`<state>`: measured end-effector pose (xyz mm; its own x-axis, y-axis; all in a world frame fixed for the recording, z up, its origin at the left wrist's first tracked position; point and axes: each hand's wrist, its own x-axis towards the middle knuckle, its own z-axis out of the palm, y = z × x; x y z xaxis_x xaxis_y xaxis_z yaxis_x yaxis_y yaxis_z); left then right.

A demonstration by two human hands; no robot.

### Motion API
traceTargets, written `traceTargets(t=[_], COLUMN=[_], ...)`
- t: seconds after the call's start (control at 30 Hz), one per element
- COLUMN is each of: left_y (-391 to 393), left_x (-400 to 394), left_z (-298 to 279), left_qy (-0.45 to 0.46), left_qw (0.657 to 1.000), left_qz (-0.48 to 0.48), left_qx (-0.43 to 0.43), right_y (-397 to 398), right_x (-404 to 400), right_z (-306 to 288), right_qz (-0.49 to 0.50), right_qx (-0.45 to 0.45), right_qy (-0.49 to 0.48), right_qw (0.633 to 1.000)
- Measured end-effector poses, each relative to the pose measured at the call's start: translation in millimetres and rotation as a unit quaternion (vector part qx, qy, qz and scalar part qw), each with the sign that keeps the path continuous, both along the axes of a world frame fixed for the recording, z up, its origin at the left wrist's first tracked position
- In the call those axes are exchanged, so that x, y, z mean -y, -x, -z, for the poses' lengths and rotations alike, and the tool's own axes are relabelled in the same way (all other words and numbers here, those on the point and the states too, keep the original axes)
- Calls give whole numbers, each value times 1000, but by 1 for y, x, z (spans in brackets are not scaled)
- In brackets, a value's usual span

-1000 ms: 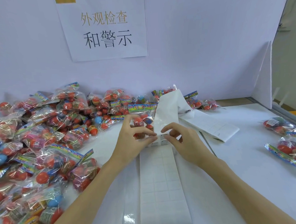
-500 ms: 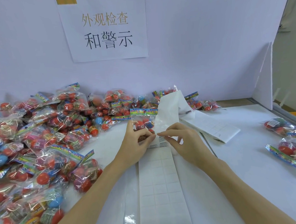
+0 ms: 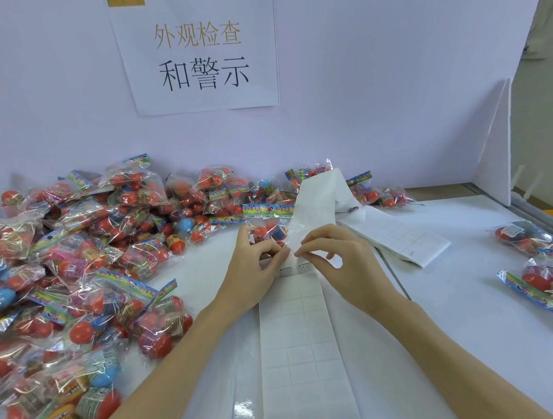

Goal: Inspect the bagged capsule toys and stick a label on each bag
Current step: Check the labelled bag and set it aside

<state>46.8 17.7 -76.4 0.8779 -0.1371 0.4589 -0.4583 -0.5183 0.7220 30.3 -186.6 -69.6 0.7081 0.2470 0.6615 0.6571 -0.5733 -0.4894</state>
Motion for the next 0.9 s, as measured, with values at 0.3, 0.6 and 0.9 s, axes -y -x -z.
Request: traceTargets(t=[0.3, 0.6, 0.9], left_y=[1, 12, 27], left_x=[-2, 4, 19], left_z=[-9, -31, -32], left_qy=[135, 187, 181], left_qw=[991, 981, 978], left_qz=[-22, 30, 104], left_qx=[-7, 33, -21], right_y=[9, 18, 21], right_x=[-3, 2, -4], right_z=[-13, -29, -29], right_qz=[27, -58, -46], right_qx=[-126, -230, -226], right_qy=[-166, -318, -275], right_qw=[978, 918, 933])
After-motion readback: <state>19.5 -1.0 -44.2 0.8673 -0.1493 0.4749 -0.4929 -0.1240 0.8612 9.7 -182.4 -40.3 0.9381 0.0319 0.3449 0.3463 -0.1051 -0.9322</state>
